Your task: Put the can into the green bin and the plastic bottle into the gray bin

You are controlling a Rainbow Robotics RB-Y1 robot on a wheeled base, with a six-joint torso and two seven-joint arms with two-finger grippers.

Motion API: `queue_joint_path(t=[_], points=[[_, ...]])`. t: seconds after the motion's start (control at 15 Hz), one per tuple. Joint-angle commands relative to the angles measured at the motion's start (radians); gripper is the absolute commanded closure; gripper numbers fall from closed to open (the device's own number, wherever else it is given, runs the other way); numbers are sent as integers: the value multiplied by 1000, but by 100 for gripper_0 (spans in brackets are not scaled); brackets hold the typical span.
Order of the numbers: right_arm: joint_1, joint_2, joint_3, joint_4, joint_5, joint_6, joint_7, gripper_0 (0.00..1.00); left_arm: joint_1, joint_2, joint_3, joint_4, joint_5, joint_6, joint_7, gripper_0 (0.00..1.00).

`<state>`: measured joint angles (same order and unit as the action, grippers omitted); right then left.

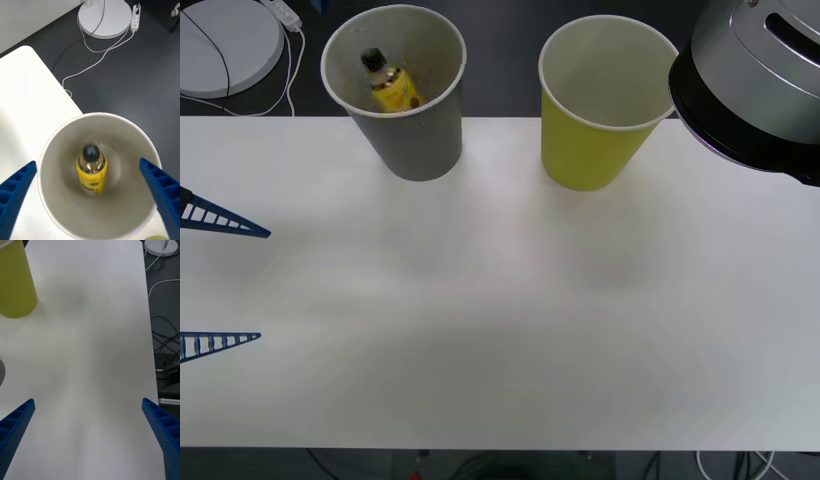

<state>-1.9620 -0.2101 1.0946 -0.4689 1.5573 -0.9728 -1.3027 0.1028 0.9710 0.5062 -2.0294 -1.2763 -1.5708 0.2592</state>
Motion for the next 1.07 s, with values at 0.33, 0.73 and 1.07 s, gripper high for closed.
queue_joint_path(t=[0.33, 0.73, 1.07], points=[[2, 0, -1, 0, -3, 5, 5, 0, 0, 0, 0, 0, 0, 0, 0, 0], [34, -63, -2, -54, -109, 12, 123, 0, 0, 0, 0, 0, 0, 0, 0, 0], [91, -181, -4, -205, -181, 12, 168, 0, 0, 0, 0, 0, 0, 0, 0, 0]])
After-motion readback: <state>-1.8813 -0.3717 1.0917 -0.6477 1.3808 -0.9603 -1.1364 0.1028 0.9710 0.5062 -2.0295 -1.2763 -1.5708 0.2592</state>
